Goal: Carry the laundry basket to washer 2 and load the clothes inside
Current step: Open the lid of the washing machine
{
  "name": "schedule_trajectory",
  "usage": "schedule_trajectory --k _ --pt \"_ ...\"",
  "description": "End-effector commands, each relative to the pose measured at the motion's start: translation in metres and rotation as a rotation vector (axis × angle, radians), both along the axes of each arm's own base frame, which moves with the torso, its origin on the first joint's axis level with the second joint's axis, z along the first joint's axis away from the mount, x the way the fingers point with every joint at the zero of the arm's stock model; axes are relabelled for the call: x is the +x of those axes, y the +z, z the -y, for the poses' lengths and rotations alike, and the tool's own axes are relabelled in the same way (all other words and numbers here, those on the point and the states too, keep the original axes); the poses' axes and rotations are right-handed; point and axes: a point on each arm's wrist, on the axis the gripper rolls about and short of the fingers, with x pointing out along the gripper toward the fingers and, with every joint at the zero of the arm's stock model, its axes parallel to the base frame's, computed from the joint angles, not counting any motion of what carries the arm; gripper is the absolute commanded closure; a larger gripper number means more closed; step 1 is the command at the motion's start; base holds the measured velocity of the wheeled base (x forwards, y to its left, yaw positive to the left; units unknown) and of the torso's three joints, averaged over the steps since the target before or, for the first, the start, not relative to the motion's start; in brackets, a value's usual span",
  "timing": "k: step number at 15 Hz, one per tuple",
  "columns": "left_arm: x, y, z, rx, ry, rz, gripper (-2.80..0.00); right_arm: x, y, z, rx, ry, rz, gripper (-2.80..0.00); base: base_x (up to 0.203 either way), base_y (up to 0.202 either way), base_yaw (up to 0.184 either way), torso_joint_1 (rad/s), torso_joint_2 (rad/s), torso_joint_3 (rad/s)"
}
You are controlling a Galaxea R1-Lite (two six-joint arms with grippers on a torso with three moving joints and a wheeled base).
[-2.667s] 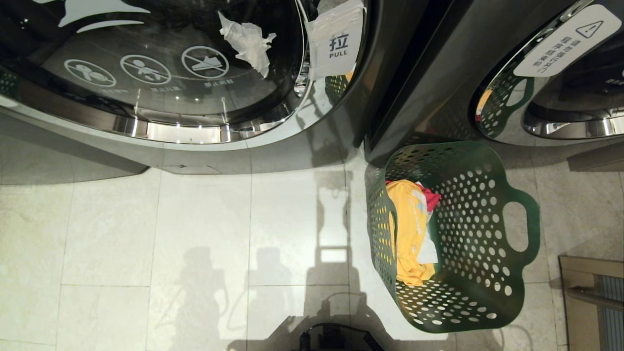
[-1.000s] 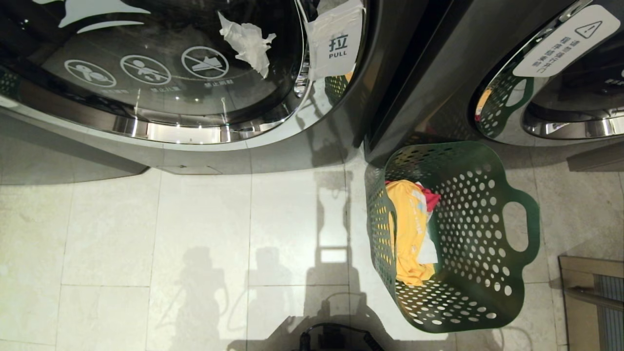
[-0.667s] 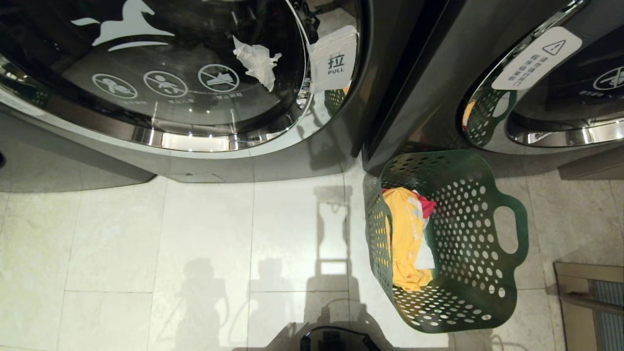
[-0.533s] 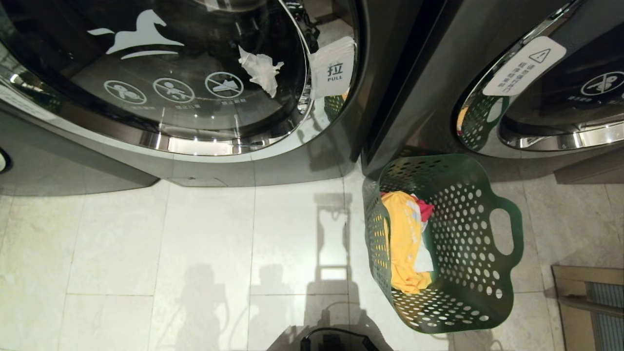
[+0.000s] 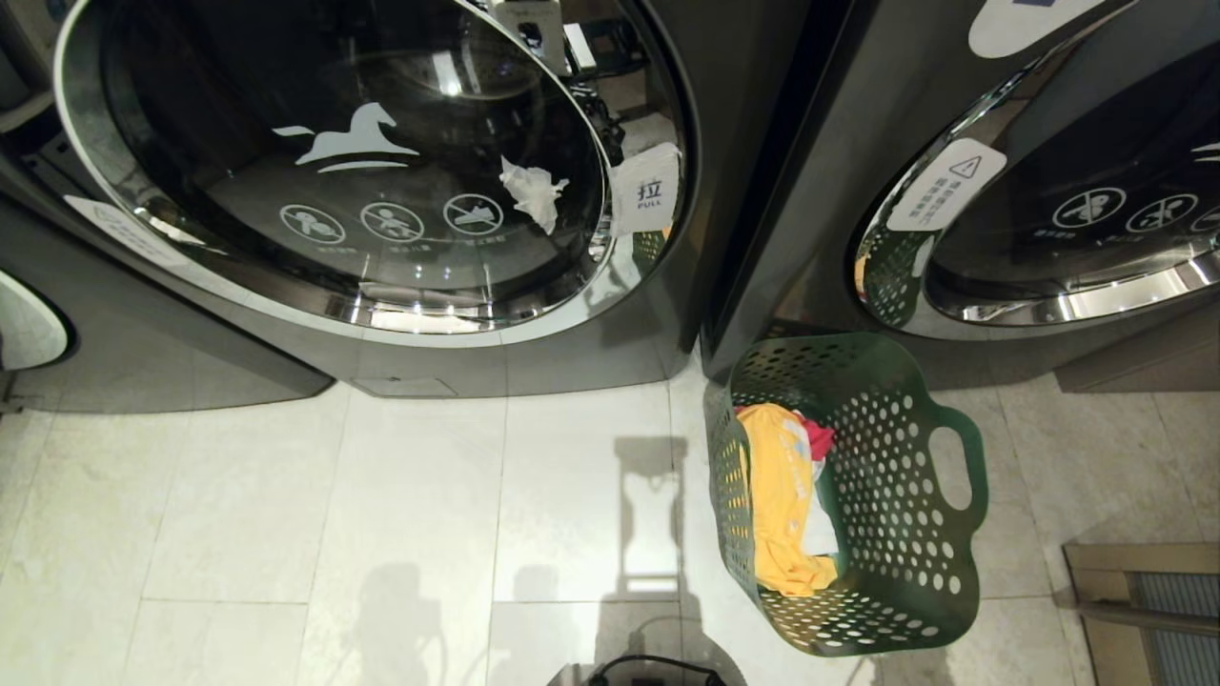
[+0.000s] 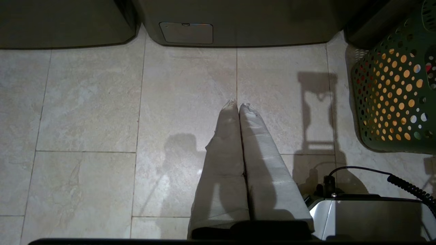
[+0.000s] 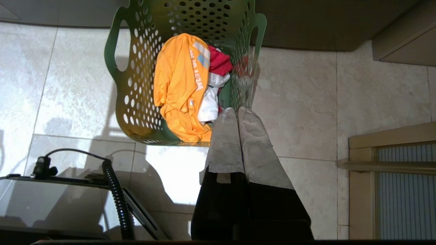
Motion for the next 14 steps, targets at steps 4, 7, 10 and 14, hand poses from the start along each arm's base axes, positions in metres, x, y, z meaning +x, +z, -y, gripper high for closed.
schedule_trajectory --k 4,7,10,14 --pt "0.0002 0.0001 0.0000 0.000 0.001 -0.002 0.00 0.0003 -0.0004 0.0000 -0.001 0.002 -0.003 0.00 0.000 0.000 0.000 0.002 0.00 0.201" --pt "0.0002 0.0001 0.0000 -0.002 0.001 -0.002 0.00 0.0003 -0.0004 0.0000 -0.001 0.001 -0.003 0.00 0.000 0.000 0.000 0.004 0.00 0.202" --pt "0.0002 0.0001 0.0000 -0.002 0.001 -0.002 0.00 0.0003 -0.0004 0.0000 -0.001 0.001 -0.003 0.00 0.000 0.000 0.000 -0.001 0.00 0.205" --pt "0.0002 0.0001 0.0000 -0.002 0.001 -0.002 0.00 0.0003 -0.0002 0.0000 -0.001 0.001 -0.002 0.00 0.000 0.000 0.000 0.005 0.00 0.204"
